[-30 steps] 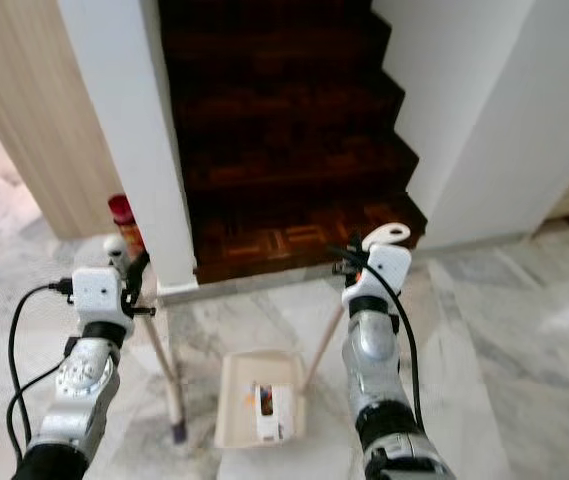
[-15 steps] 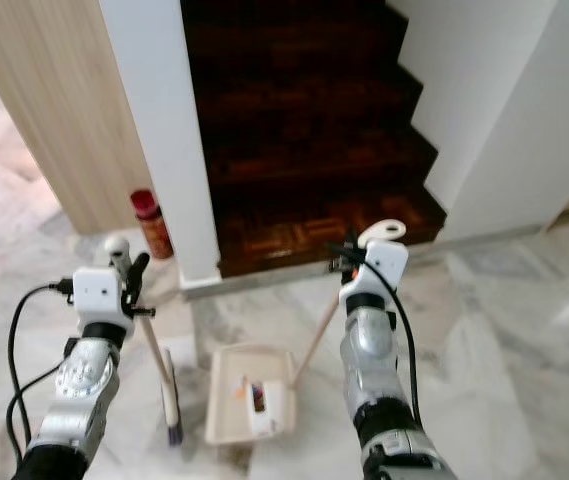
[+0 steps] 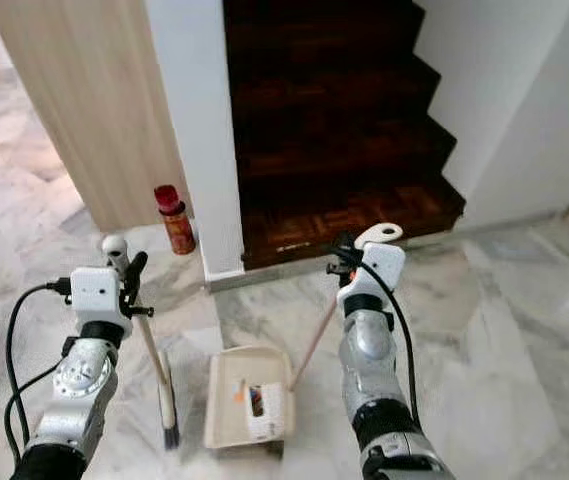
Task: Sweep floor
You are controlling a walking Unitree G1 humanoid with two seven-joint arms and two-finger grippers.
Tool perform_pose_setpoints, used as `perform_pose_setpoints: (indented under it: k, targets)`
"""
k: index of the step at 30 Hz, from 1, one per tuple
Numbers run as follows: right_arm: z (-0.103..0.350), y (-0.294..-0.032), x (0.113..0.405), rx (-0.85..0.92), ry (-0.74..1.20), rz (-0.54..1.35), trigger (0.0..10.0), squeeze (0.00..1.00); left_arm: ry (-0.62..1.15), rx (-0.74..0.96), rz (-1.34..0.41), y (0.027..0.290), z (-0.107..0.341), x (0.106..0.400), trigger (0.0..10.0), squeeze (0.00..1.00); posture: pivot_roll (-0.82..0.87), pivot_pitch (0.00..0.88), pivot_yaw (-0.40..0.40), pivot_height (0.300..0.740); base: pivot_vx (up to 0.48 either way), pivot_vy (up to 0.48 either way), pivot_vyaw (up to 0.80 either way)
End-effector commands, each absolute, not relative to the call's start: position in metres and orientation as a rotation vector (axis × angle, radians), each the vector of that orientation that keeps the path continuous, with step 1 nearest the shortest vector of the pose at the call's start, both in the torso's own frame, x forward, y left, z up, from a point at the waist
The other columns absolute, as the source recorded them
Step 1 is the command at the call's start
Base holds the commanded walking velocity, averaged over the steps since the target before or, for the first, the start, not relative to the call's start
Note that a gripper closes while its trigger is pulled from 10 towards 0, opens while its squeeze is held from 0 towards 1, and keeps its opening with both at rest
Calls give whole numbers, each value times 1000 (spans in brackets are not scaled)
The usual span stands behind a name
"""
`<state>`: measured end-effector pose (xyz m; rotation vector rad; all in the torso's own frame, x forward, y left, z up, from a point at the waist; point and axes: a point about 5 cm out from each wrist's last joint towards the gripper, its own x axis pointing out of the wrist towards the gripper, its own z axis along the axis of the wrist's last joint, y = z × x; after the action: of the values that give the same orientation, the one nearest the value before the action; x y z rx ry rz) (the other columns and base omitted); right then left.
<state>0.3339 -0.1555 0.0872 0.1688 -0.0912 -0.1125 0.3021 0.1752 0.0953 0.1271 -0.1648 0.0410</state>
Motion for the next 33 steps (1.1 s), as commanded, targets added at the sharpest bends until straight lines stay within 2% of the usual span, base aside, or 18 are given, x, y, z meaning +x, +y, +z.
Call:
perform_pose_setpoints:
  k: [1, 8, 18, 23, 33]
  targets:
    - [101, -152, 340, 161, -145, -94, 10000, 0, -217, 130, 39, 175, 109, 306, 10000, 0, 128, 3, -7, 740, 0, 0, 0]
    - [101, -152, 341, 153, -143, -89, 10000, 0, -216, 131, 41, 176, 109, 307, 10000, 0, 129, 16, -5, 740, 0, 0, 0]
    - [101, -150, 341, 152, -142, -83, 10000, 0, -217, 130, 39, 176, 110, 308, 10000, 0, 128, 28, -3, 740, 0, 0, 650]
    - [101, -150, 340, 166, -141, -76, 10000, 0, -215, 127, 39, 176, 110, 308, 10000, 0, 123, 32, -3, 740, 0, 0, 0]
    - [100, -148, 340, 183, -137, -57, 10000, 0, -213, 124, 40, 176, 109, 307, 10000, 0, 122, 40, -2, 740, 0, 251, 0]
